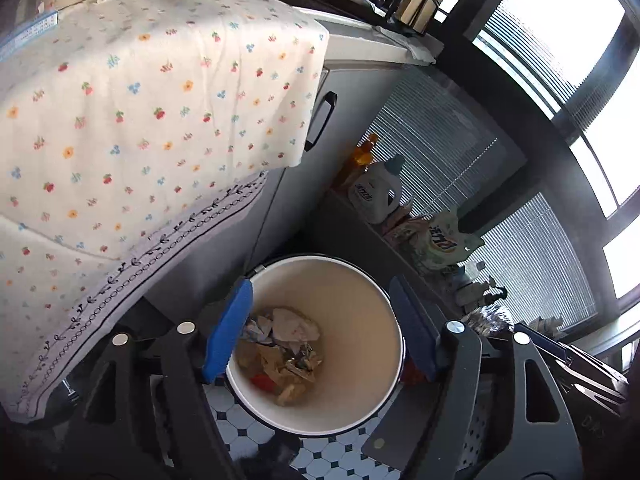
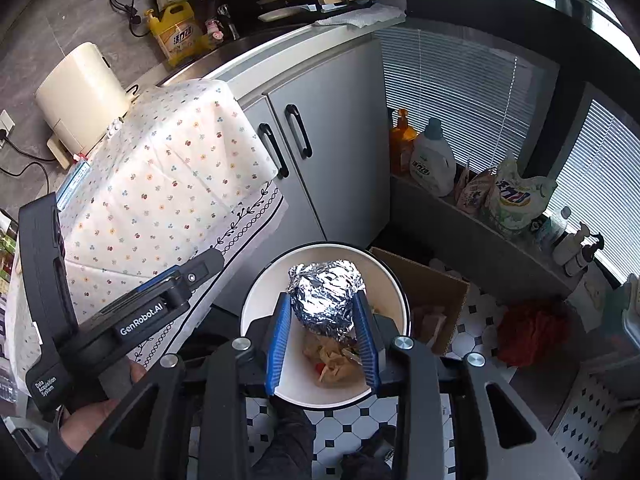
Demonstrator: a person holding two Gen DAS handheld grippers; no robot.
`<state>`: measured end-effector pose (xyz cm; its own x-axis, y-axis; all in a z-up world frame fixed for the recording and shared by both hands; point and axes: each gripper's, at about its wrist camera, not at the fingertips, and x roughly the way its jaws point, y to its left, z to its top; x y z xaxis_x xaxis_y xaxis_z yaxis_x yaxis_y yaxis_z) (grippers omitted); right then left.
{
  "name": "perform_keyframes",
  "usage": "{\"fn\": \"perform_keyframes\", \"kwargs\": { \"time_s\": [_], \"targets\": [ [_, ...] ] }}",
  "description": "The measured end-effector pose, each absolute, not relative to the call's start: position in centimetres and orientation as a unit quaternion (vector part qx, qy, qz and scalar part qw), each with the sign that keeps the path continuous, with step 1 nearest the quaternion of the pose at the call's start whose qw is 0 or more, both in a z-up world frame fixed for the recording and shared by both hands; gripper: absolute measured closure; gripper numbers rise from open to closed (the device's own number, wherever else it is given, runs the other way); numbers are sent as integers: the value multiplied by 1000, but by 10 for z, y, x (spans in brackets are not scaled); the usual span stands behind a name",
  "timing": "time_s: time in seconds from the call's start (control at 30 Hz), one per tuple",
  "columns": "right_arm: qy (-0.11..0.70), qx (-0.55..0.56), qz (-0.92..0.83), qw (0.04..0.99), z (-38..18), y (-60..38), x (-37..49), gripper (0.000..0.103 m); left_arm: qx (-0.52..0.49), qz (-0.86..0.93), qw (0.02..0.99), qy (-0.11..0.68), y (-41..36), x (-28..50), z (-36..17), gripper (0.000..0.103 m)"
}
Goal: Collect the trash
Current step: 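Carry the brown paper and foil ball to the white bin and open both tools, then raise both open tools back over the counter toward the silver wrapper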
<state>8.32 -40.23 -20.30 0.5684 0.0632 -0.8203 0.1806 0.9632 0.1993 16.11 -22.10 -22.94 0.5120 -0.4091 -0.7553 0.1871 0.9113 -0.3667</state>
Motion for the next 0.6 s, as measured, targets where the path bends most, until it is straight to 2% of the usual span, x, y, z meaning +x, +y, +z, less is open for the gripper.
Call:
{"fn": "perform_keyframes", "kwargs": {
  "time_s": [0.03,0.07,0.17,0.3,0.47,0.6],
  "targets": [
    [461,134,-33,877,-202,-400,85,47,-119,-168,864,459,-216,162,-226,28],
    [455,136,-34,879,-199,-399,86,40,-119,-164,866,456,-211,163,-223,27],
    [450,139,-24,882,-191,-394,92,39,-121,-148,872,450,-196,166,-211,26],
    [438,140,-5,888,-174,-382,100,38,-114,-127,887,429,-176,165,-188,17],
    [408,132,37,903,-143,-359,110,29,-118,-95,905,398,-144,159,-150,8],
    [388,130,76,909,-120,-334,116,20,-120,-52,919,372,-110,153,-117,6]
  ]
}}
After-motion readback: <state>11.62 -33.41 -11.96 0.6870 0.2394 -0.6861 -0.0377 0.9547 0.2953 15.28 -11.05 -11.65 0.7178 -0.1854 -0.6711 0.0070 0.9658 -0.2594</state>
